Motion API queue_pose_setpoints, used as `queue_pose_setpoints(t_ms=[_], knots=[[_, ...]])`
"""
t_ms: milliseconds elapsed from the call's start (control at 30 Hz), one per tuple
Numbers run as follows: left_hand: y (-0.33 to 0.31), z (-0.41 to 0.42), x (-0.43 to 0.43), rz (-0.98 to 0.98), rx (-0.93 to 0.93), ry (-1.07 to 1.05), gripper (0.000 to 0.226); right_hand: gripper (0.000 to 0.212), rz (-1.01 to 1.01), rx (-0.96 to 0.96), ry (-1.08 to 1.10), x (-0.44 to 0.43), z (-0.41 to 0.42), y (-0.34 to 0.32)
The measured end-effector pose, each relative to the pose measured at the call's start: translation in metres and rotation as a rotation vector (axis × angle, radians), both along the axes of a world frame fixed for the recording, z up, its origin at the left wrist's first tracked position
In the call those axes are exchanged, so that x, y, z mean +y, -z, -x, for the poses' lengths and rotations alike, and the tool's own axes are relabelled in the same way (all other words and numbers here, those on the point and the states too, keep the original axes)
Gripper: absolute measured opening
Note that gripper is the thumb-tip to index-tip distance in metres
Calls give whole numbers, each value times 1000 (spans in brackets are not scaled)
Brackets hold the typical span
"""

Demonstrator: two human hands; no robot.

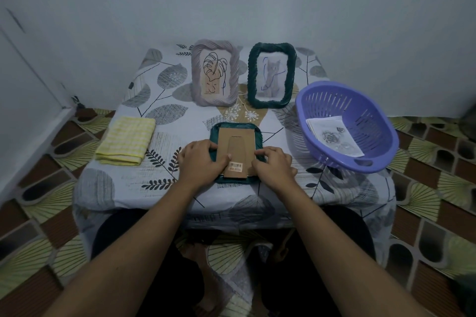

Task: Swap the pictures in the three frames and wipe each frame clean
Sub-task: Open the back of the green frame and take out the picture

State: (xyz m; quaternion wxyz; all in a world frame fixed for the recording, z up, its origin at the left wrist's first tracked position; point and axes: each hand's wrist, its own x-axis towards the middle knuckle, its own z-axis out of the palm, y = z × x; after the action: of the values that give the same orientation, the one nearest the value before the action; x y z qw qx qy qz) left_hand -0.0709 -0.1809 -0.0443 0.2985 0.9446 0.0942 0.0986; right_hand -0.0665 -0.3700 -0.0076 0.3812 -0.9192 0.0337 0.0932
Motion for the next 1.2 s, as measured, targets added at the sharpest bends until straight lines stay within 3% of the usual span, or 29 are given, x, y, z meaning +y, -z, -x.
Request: queue_pose_setpoints(t_ms=[267, 500, 667, 800, 1000, 1100, 1200], knots=[[2, 2, -1, 11, 3, 18, 45, 22, -141, -49, 140, 4, -4, -7], [-5, 4, -1, 81, 60, 31, 60, 16, -25, -148, 140, 10, -8, -11], [-10, 4, 0, 131, 82, 34, 58, 8, -408, -90, 166, 12, -11, -9], [-15, 3, 4, 303, 19, 19, 59, 12, -500, -96, 188, 15, -14, -11], [-30, 10, 15, 601, -105, -167, 39, 11, -647, -107, 134, 39, -16, -18], [-33, 14, 36, 635, -79, -239, 40, 15, -591, -118, 69, 61, -16, -18], [-30, 17, 62, 592, -24, -289, 42, 25, -412, -82, -59, 82, -13, -15]])
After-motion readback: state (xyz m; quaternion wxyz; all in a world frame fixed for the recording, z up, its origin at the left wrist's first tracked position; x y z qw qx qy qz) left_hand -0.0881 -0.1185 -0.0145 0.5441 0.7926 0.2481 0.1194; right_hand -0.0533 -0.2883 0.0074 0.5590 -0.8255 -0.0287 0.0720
